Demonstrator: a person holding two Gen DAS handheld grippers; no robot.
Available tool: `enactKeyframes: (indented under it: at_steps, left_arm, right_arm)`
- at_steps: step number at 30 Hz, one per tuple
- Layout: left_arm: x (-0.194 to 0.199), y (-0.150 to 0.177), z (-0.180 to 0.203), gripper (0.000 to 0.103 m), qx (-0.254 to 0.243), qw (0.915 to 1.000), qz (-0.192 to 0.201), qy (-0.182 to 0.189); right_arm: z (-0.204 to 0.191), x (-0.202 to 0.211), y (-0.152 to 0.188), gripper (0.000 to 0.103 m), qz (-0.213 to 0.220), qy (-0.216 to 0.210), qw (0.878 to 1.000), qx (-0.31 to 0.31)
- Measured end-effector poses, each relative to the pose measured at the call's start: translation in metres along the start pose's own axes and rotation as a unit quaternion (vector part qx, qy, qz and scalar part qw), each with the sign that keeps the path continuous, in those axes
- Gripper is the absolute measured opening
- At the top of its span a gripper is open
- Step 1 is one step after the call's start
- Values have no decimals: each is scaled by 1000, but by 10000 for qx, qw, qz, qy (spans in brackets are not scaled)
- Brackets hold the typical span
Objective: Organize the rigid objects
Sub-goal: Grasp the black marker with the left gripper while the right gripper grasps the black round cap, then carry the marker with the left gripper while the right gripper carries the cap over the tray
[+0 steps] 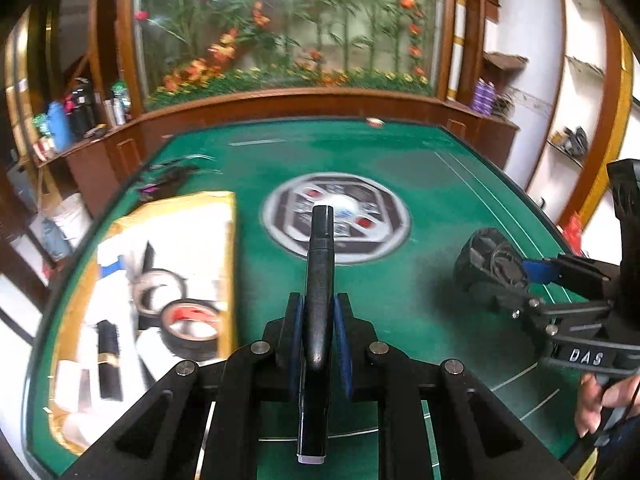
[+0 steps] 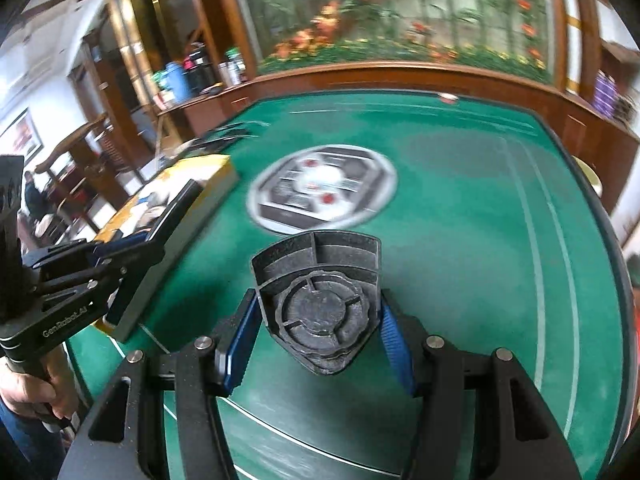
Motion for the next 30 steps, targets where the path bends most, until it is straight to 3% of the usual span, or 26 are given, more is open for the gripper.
enactKeyframes:
  at_steps: [15,30]
  left_arm:
    - [17,15,-96,15,559,9952,305,-742]
    - [0,31,-137,15,833,9914,184,-992]
  right_arm:
    - [-124,-47,-28,57,-110,-547,9949,839]
    - [-163,-117,-54,57,-214,-401,9967,671]
Point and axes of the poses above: each gripper's, at about its wrist camera, not at the fingertips, and x roughly against the way its jaws point, z to its right, y to its underside, the point moved 8 cm from there along -x, roughly the way its jaws point, and after that the axes turned 4 degrees about -y, right-handed, at the moved point
